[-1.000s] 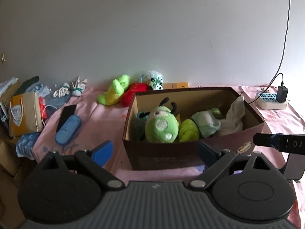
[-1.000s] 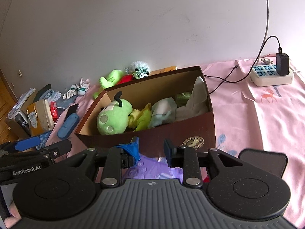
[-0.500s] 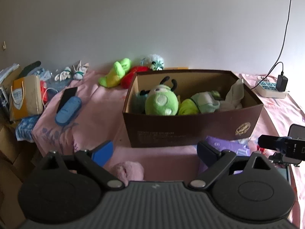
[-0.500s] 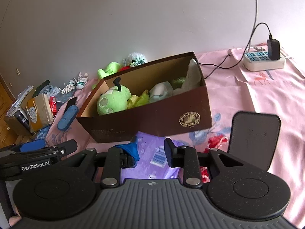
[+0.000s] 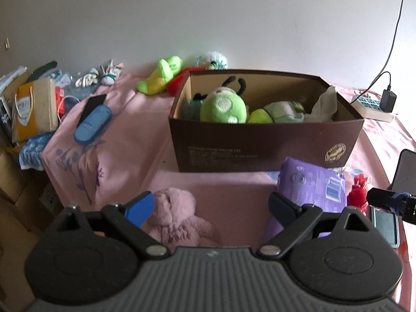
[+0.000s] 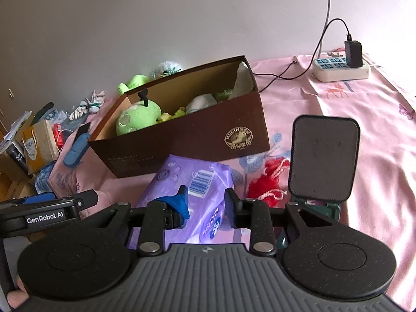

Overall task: Organize soft objects
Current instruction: 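Lower the left tool onto the pink teddy bear and close it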

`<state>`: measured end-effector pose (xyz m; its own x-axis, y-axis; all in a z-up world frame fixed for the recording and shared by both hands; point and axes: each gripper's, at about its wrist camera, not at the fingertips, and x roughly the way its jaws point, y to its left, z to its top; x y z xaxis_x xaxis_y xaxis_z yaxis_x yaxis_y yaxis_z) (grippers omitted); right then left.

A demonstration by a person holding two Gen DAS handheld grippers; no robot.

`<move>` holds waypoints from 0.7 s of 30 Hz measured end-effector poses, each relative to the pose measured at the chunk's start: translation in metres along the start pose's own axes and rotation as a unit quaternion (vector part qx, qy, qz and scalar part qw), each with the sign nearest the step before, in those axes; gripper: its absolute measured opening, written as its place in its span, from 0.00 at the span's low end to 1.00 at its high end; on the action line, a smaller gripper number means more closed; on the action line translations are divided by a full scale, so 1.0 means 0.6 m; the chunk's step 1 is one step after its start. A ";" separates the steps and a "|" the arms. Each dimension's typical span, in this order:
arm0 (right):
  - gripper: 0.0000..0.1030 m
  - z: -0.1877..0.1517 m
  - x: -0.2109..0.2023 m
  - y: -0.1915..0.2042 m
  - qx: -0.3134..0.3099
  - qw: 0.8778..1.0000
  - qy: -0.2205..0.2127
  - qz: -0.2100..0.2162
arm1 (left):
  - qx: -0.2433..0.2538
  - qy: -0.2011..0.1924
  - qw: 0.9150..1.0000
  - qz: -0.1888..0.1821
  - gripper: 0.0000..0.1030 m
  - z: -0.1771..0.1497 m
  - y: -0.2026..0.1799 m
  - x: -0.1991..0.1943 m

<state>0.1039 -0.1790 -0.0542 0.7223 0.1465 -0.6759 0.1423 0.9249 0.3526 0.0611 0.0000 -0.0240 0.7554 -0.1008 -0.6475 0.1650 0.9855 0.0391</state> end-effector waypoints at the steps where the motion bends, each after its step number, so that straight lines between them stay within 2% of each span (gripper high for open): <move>1: 0.13 -0.002 -0.001 0.000 -0.001 1.000 0.000 -0.003 | 0.000 0.002 1.000 -0.001 0.92 -0.002 0.000 0.001; 13: 0.14 -0.022 -0.006 -0.011 0.003 1.000 0.012 -0.014 | -0.018 0.016 1.000 -0.019 0.92 -0.028 0.022 0.005; 21: 0.14 -0.036 -0.008 -0.028 0.008 1.000 0.021 -0.011 | -0.018 0.001 1.000 -0.016 0.92 -0.042 0.048 -0.010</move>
<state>0.0836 -0.1875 -0.0707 0.6895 0.1417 -0.7103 0.1686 0.9223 0.3477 0.0453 0.0323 -0.0378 0.7489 -0.1319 -0.6495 0.1664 0.9860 -0.0083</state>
